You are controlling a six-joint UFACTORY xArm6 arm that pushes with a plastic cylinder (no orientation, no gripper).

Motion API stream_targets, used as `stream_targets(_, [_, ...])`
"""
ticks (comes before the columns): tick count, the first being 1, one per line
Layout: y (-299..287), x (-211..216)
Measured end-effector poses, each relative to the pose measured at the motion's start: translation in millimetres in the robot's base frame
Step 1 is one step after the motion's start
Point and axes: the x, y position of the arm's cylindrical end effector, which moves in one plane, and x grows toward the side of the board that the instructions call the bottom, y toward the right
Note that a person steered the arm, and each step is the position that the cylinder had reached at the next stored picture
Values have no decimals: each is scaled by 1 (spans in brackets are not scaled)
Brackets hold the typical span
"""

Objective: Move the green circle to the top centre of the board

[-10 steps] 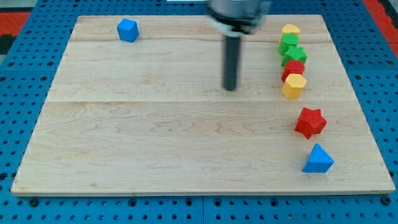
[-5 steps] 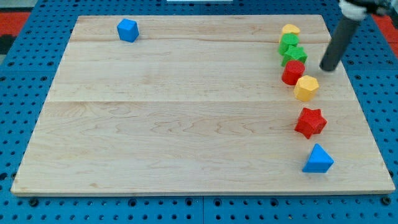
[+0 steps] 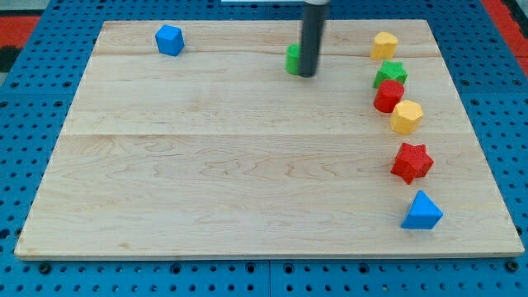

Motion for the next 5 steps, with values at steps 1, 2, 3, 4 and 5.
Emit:
stream_targets(1, [-8, -18])
stream_targets(2, [-10, -4])
stream_targets(3, [-21, -3])
stream_targets(4, [-25, -3])
stream_targets(5, [-19, -3])
